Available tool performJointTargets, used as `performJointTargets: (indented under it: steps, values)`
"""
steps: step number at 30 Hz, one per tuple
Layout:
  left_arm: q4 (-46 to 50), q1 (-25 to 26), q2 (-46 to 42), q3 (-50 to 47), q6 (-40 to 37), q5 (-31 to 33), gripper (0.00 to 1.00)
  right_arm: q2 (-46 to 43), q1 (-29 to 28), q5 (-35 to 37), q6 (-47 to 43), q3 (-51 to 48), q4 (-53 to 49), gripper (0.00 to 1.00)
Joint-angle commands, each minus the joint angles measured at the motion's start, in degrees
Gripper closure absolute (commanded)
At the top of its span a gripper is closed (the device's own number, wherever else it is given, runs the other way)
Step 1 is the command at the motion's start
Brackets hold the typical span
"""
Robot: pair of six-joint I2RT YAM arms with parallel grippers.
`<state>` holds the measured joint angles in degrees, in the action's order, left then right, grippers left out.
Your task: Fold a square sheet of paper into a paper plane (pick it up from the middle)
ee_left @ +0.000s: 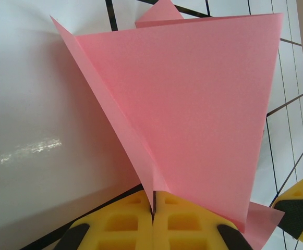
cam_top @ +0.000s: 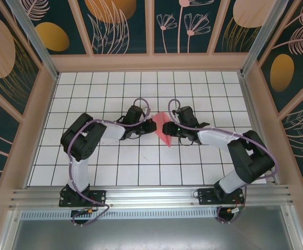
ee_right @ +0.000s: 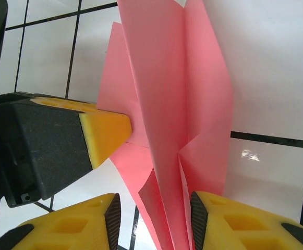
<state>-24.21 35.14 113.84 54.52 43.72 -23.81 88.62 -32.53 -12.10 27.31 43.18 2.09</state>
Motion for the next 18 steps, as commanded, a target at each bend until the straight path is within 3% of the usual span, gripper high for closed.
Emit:
performJointTargets:
  steps: [1,10,18]
  values:
    - [0.3,-0.5,0.5,-0.3,-0.8,-0.9,1.00,1.9,-0.3,-0.9,-0.7,2.0,-1.5,0.57]
    - [0.2,-0.4,0.6,-0.4,-0.7,-1.1,1.00,4.5,-1.8,-1.6,0.5,2.7,-0.8,0.57]
    - [0.2,-0.5,0.5,-0.4,-0.6,-1.1,1.00,8.1,-5.0,7.3,1.4,5.7,-3.7,0.57]
